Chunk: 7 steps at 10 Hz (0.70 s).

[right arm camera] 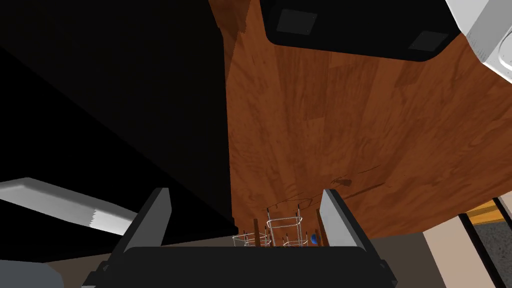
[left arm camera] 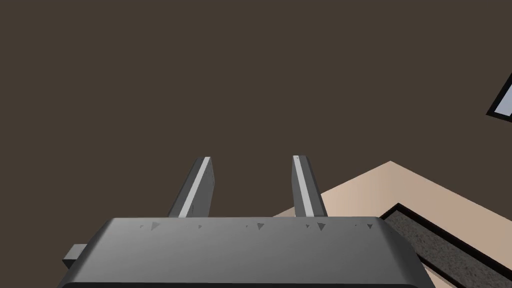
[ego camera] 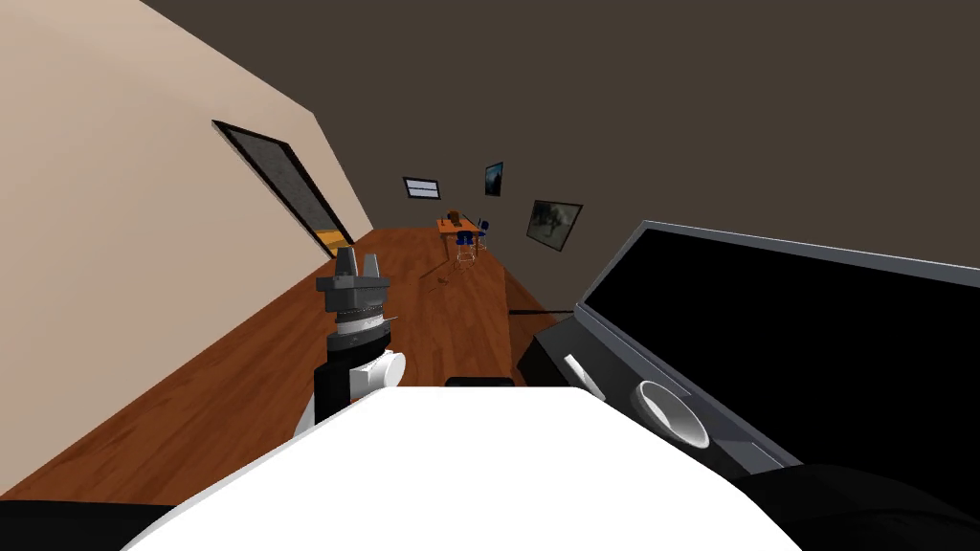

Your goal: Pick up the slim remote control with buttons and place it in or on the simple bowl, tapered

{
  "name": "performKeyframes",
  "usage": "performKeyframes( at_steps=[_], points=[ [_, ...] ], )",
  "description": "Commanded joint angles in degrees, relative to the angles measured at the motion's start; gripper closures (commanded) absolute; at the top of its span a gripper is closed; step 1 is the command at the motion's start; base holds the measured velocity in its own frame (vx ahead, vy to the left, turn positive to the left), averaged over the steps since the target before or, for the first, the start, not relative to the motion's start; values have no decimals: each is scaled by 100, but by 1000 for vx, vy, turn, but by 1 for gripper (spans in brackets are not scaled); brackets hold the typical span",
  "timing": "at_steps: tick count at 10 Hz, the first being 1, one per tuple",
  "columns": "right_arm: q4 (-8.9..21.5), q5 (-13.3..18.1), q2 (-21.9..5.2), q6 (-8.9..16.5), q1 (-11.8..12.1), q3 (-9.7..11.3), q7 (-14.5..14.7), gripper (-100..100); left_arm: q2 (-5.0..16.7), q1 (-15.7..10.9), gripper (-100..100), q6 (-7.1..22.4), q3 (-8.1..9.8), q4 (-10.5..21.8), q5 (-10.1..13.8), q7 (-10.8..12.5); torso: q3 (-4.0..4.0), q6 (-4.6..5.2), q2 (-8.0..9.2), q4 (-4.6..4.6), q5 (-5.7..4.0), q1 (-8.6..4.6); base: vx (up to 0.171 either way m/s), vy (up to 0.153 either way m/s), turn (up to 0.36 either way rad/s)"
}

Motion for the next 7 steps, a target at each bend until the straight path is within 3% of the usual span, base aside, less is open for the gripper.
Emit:
performKeyframes(
  at_steps=[1,2,5,7],
  points=[
    [286,82,-143,32,31,120,4,-100,0,0,0,0,0,0,0,0,0,0,0,0,0,0,88,-9,257],
    [356,82,-143,32,31,120,4,-100,0,-1,0,0,0,0,0,0,-3,-6,-8,0,0,-1,82,-9,126],
    [1216,243,-260,-1,147,320,111,-100,0,0,0,0,0,0,0,0,-11,-6,-21,-3,-2,-10,127,-36,284],
    [1560,279,-262,-10,180,378,128,-100,0,1,0,0,1,0,0,0,-15,1,-25,-6,-2,-7,120,-32,180]
  ],
)
